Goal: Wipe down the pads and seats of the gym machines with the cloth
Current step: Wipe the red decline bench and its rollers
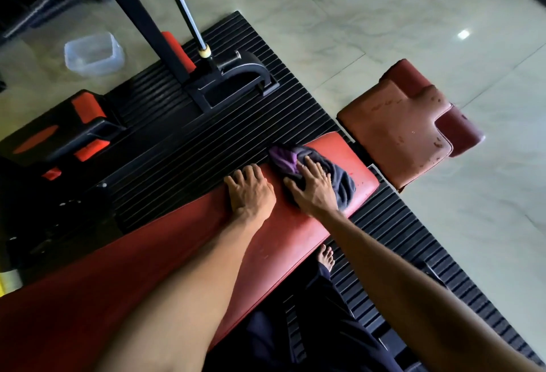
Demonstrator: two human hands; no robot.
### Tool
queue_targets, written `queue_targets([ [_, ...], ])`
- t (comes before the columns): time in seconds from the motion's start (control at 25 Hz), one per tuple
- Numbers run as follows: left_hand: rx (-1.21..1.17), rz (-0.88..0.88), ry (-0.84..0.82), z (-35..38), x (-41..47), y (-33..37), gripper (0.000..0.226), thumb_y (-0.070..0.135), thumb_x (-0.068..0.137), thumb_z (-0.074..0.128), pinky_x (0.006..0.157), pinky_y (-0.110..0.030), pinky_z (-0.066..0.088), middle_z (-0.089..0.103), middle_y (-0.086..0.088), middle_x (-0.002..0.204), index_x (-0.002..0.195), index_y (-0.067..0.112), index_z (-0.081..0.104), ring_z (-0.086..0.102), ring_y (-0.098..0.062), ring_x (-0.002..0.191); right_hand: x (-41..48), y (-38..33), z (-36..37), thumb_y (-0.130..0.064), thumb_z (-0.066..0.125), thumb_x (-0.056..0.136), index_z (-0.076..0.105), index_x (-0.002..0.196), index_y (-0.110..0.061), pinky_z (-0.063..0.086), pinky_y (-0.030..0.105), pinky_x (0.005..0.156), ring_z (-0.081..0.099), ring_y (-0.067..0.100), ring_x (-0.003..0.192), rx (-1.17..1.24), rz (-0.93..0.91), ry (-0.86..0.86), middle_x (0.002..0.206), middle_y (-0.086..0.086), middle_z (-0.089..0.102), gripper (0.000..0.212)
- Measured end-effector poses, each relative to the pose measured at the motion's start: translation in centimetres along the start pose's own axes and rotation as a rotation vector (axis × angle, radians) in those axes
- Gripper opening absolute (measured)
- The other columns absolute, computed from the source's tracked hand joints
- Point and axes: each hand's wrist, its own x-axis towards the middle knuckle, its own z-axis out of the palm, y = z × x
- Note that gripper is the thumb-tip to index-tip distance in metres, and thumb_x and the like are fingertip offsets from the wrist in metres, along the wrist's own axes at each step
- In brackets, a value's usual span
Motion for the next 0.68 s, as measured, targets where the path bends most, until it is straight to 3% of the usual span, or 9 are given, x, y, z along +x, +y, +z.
queue_targets([
  [0.16,-0.045,0.075,0.006,0.6,1.8,1.4,0.059,0.039,0.102,0.034,0.107,-0.051,0.034,0.046,-0.016,0.146,0.151,0.006,0.030,0.045,-0.035,0.130,-4.0,5.9,0.4,-0.070,0.044,0.094,0.029,0.158,-0.038,0.004,0.049,0.125,0.012,0.021,0.156,0.006,0.084,0.061,0.169,-0.004,0.019,0.072],
  [0.36,-0.082,0.088,-0.087,0.4,5.0,4.3,0.065,0.050,0.105,0.028,0.110,-0.055,0.031,0.037,-0.019,0.153,0.156,0.011,0.023,0.041,-0.040,0.136,3.0,7.6,-1.1,-0.069,0.045,0.093,0.032,0.156,-0.037,0.009,0.058,0.124,0.014,0.024,0.155,0.071,0.366,0.085,0.168,-0.002,0.021,0.072],
  [0.56,-0.042,0.126,-0.136,0.8,7.6,7.4,0.061,0.048,0.105,0.027,0.103,-0.055,0.039,0.040,-0.019,0.151,0.156,0.015,0.022,0.046,-0.042,0.130,-1.5,7.6,0.1,-0.068,0.048,0.093,0.034,0.156,-0.034,0.011,0.060,0.123,0.012,0.025,0.156,0.022,0.147,0.108,0.168,-0.003,0.020,0.073],
  [0.68,-0.031,0.182,-0.180,0.5,9.7,8.0,0.065,0.061,0.102,0.022,0.099,-0.049,0.039,0.050,-0.019,0.144,0.159,0.030,0.016,0.053,-0.041,0.125,-2.9,9.1,0.8,-0.067,0.051,0.092,0.033,0.156,-0.036,0.014,0.062,0.122,0.012,0.025,0.156,0.092,0.238,0.143,0.168,-0.001,0.021,0.073],
])
